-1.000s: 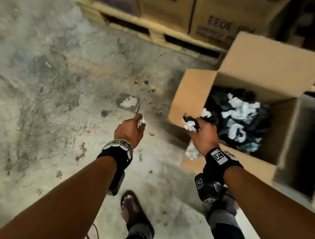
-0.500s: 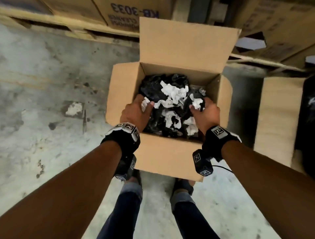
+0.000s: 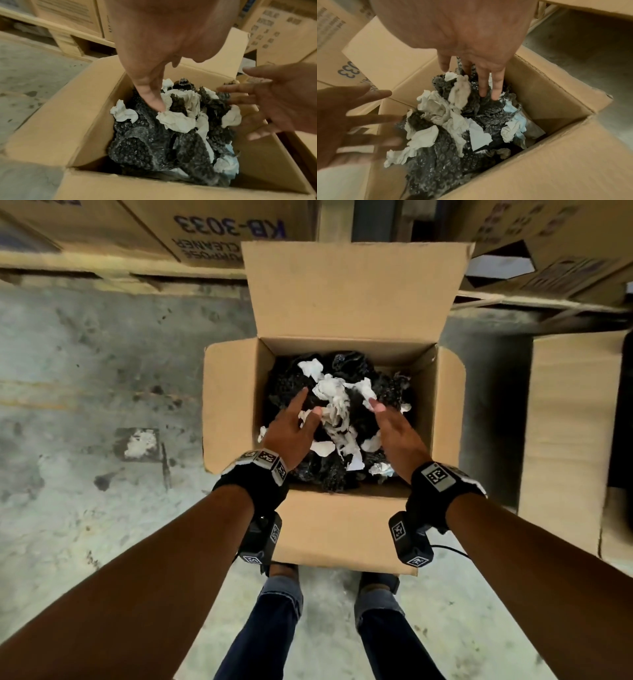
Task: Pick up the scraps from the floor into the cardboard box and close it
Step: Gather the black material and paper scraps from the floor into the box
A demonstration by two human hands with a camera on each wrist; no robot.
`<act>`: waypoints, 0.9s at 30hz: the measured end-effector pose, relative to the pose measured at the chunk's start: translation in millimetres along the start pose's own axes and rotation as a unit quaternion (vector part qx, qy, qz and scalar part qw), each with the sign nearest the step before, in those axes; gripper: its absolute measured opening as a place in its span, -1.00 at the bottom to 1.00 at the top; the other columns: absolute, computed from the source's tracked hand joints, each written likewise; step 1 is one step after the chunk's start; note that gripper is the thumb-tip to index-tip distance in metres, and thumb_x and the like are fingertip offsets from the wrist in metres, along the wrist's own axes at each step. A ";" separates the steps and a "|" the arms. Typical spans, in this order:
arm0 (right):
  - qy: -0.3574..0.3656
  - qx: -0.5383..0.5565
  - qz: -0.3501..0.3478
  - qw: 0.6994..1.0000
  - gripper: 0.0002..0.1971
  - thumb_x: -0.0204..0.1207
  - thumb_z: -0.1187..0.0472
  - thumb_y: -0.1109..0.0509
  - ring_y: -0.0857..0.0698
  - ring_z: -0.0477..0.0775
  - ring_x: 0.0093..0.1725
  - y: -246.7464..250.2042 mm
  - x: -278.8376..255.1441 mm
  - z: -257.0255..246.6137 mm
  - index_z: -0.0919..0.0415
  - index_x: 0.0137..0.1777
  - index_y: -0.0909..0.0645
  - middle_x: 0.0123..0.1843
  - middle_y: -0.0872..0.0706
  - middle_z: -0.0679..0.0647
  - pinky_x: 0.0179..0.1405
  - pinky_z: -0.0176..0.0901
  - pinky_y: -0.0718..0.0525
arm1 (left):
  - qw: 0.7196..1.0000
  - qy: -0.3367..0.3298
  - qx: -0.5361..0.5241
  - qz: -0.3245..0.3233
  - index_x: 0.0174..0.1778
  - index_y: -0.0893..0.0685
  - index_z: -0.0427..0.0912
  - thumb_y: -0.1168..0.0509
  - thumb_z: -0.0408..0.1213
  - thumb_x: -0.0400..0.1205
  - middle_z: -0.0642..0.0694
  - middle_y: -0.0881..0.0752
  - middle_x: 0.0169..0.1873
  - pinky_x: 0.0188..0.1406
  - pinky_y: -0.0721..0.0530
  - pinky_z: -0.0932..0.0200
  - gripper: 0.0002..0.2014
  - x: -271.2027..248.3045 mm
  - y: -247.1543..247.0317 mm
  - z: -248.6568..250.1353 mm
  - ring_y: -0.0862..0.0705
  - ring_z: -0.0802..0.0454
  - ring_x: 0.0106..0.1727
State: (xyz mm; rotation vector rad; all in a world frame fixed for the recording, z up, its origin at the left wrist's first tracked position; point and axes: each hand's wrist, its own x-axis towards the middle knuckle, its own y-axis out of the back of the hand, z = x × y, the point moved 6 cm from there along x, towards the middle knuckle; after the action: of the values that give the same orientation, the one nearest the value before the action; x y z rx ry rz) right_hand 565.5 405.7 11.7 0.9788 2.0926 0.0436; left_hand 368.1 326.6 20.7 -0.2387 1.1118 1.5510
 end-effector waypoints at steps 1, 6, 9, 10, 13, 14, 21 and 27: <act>0.010 -0.038 0.017 0.999 -0.50 0.81 -0.10 0.06 -0.26 0.10 0.69 0.8 0.3 -2.3 -0.04 0.69 -0.33 0.71 -0.32 0.07 0.67 -0.11 -0.09 | 1.000 -0.004 0.018 0.014 0.67 -0.12 0.25 -0.02 0.38 0.61 -0.20 -0.61 0.38 0.35 -0.56 -0.12 -0.30 3.6 3.4 -2.4 -0.60 -0.18 0.39; 0.055 -0.205 0.079 0.974 -0.45 0.74 -0.21 0.03 -0.08 0.31 0.74 -4.9 12.5 -4.1 -0.30 0.72 -0.06 0.81 0.02 0.04 0.63 0.23 -0.15 | 0.986 -0.042 0.156 0.046 0.71 0.05 0.22 -0.10 0.40 0.57 -0.13 -0.03 0.73 0.62 -0.15 -0.25 -0.16 17.3 5.6 -4.6 -0.04 -0.27 0.71; 0.070 -0.275 0.051 0.958 -0.38 0.68 -0.36 0.03 0.22 0.26 0.76 -17.0 32.2 -1.3 -0.45 0.68 0.18 0.79 0.32 -0.07 0.59 0.50 -0.03 | 0.977 -0.035 0.204 0.047 0.68 0.24 0.29 -0.07 0.45 0.54 -0.10 0.27 0.73 0.64 0.05 -0.27 -0.11 38.5 -8.8 -13.1 0.25 -0.25 0.72; 0.071 -0.286 0.048 0.954 -0.35 0.65 -0.40 0.04 0.28 0.27 0.75 -20.7 40.9 1.6 -0.46 0.67 0.24 0.78 0.37 -0.07 0.56 0.58 0.00 | 0.975 -0.032 0.215 0.041 0.68 0.27 0.29 -0.04 0.44 0.55 -0.12 0.31 0.72 0.63 0.07 -0.29 -0.12 46.8 -15.1 -16.4 0.27 -0.27 0.72; 0.054 -0.293 0.027 0.954 -0.28 0.59 -0.49 0.08 0.32 0.37 0.73 -35.4 75.6 23.6 -0.46 0.65 0.35 0.76 0.43 -0.05 0.50 0.75 0.00 | 0.979 -0.007 0.205 0.015 0.68 0.29 0.25 0.02 0.36 0.63 -0.16 0.36 0.70 0.64 0.13 -0.33 -0.20 77.1 -38.4 -33.3 0.30 -0.31 0.71; 0.053 -0.293 0.017 0.955 -0.27 0.56 -0.51 0.10 0.31 0.40 0.72 -41.4 84.8 30.9 -0.47 0.64 0.37 0.76 0.44 -0.04 0.49 0.77 -0.02 | 0.980 0.005 0.197 0.004 0.69 0.29 0.23 0.03 0.32 0.66 -0.16 0.37 0.70 0.64 0.14 -0.34 -0.23 84.2 -45.3 -38.7 0.31 -0.31 0.70; 0.009 -0.326 -0.035 0.945 -0.27 0.55 -0.53 0.13 0.52 0.32 0.67 -70.1 114.7 69.8 -0.49 0.61 0.42 0.74 0.49 -0.09 0.36 0.91 0.05 | 0.981 0.001 0.168 -0.095 0.68 0.37 0.13 0.13 0.19 0.75 -0.09 0.42 0.69 0.63 0.16 -0.36 -0.31 120.3 -90.8 -68.1 0.35 -0.26 0.70; 0.014 -0.350 -0.054 0.935 -0.24 0.50 -0.58 0.18 0.67 0.26 0.59 -73.2 120.6 83.1 -0.49 0.55 0.53 0.68 0.62 -0.13 0.37 0.89 0.08 | 0.980 -0.012 0.155 -0.124 0.71 0.29 0.04 0.12 0.17 0.75 -0.12 0.29 0.72 0.67 0.11 -0.30 -0.31 134.7 -106.0 -81.6 0.23 -0.25 0.73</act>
State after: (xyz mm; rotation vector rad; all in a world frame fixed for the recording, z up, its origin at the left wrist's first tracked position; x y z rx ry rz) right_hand 531.1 410.1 -148.3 0.4253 1.9218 0.6996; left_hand 381.5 343.8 -167.9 -0.1394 1.2363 1.1417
